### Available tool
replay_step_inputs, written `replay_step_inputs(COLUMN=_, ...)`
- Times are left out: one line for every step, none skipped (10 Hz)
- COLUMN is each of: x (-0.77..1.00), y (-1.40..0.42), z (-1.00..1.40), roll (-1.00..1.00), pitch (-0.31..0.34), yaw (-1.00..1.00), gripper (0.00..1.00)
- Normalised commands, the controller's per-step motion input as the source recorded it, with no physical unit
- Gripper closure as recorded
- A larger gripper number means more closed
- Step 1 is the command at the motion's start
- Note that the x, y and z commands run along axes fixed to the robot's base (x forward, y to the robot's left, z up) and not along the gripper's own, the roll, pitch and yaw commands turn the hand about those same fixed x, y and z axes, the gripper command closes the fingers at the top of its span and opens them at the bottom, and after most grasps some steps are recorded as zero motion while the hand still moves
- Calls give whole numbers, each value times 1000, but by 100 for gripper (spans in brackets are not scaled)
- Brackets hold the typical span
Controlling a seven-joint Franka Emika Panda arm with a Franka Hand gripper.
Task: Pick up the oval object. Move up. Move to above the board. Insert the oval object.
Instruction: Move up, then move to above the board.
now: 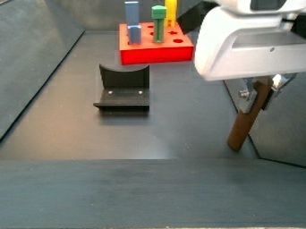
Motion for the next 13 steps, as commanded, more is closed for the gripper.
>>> replay_step_inputs(x=37, y=-1, z=857, roll=3, pitch=-11, yaw=4, gripper=100)
replay_step_inputs(x=4, y=-2, z=766, roll=10, pitch=34, yaw=1, gripper=100)
replay_step_inputs(x=-10, y=6, z=625, roll=35, pitch=69, yaw=6, gripper=100)
replay_step_inputs(x=-11, y=2, z=512, roll=50, pitch=88, yaw=13, gripper=100)
replay_step_inputs(x=-10, y=5, z=397, roll=65, pitch=101, yaw=17, gripper=100)
replay_step_inputs(x=-14, y=1, z=245, roll=77, pitch=102, yaw=23, gripper=100)
replay_step_inputs(x=-734, y=387, z=1000, roll=-543, pitch=205, yaw=-300, gripper=100)
replay_step_inputs(x=-755, y=402, z=1000, roll=-545, pitch=193, yaw=-298, gripper=100)
replay_step_inputs(x=-696, y=357, z=1000, roll=-475, pitch=98, yaw=-242, gripper=100)
replay_step_inputs(x=-602, y=296, z=1000, roll=-319, pitch=39, yaw=-158, gripper=100)
replay_step_inputs(x=-578, y=269, z=1000, roll=-217, pitch=57, yaw=-108, gripper=100)
replay_step_inputs(x=-598, y=259, z=1000, roll=-167, pitch=76, yaw=-87, gripper=100)
replay_step_inputs(x=-765, y=228, z=989, roll=-99, pitch=79, yaw=-61, gripper=100)
